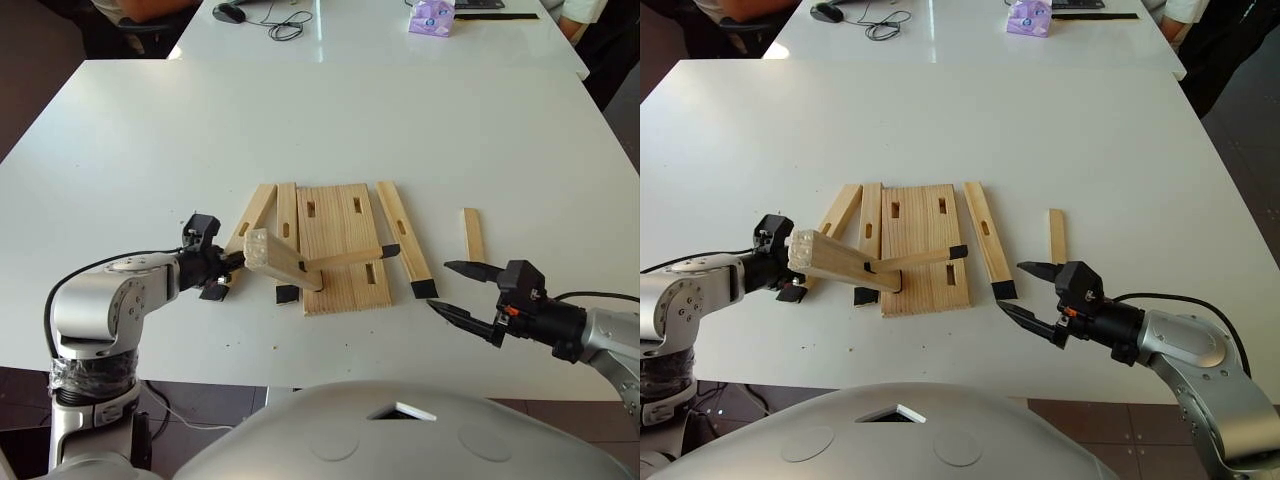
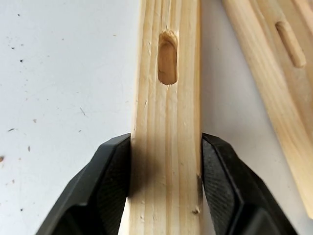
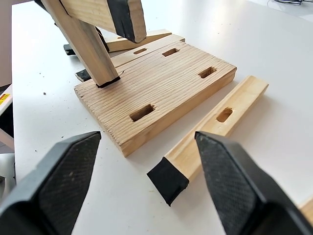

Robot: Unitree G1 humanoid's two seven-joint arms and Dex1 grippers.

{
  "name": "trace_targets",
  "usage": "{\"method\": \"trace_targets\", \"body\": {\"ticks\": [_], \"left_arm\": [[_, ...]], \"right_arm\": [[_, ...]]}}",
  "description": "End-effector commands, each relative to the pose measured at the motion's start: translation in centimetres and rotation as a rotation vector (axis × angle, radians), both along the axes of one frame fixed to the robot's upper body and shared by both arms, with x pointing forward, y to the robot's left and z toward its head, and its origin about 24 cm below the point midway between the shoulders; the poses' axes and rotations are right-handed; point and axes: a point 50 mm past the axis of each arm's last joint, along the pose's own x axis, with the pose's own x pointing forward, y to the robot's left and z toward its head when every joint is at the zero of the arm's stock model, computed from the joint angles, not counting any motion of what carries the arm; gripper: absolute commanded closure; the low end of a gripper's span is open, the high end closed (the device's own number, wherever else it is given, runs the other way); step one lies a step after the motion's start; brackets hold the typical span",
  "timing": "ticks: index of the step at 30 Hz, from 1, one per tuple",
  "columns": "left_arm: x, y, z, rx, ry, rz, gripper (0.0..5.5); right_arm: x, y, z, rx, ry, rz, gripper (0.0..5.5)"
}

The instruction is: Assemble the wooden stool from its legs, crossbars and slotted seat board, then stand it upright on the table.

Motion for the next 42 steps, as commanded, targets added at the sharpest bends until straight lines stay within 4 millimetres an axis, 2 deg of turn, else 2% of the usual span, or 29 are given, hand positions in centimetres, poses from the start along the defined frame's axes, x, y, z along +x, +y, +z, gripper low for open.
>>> {"method": "trace_targets", "body": {"ticks": [1, 6, 10, 14, 17, 20, 23, 27, 31, 37, 42], "left_arm": [[-1.3, 0.9, -2.9, 0.029, 0.124, 0.071, 3.46], [-0.7, 1.8, -3.1, 0.07, 0.079, 0.098, 3.46], [2.4, 2.9, -1.3, 0.134, -0.078, 0.136, 3.46], [6.5, 3.7, 1.9, 0.176, -0.265, 0.163, 3.46], [9.2, 3.4, 4.9, 0.155, -0.409, 0.167, 3.46], [11.4, 1.7, 8.5, 0.099, -0.598, 0.106, 3.46], [12.7, -1.3, 12.0, 0.024, -0.787, -0.052, 3.46], [12.4, -5.6, 15.5, -0.151, -0.957, -0.346, 3.46], [11.3, -8.3, 17.2, -0.309, -1.011, -0.569, 3.46], [10.3, -10.5, 17.2, -0.49, -1.013, -0.788, 3.46], [9.3, -11.4, 16.4, -0.782, -0.876, -0.871, 3.46]], "right_arm": [[0.3, -0.1, 0.2, -0.009, -0.017, -0.002, 1.94], [0.5, -0.3, 0.2, -0.01, -0.021, -0.003, 1.94], [0.7, -0.6, 0.3, -0.013, -0.027, -0.014, 1.94], [0.9, -1.0, 0.5, -0.015, -0.039, -0.035, 1.94], [1.2, -1.3, 0.6, -0.015, -0.043, -0.049, 1.94], [1.6, -1.9, 0.8, -0.018, -0.054, -0.068, 1.94], [2.4, -2.6, 1.1, -0.024, -0.075, -0.09, 1.94], [3.9, -3.5, 2.5, 0.016, -0.129, -0.105, 1.94], [5.4, -3.9, 5.3, 0.117, -0.18, -0.076, 1.94], [8.7, -3.9, 10.1, 0.246, -0.275, 0.013, 1.94], [11.1, -2.3, 12.3, 0.339, -0.281, 0.136, 1.94]]}}
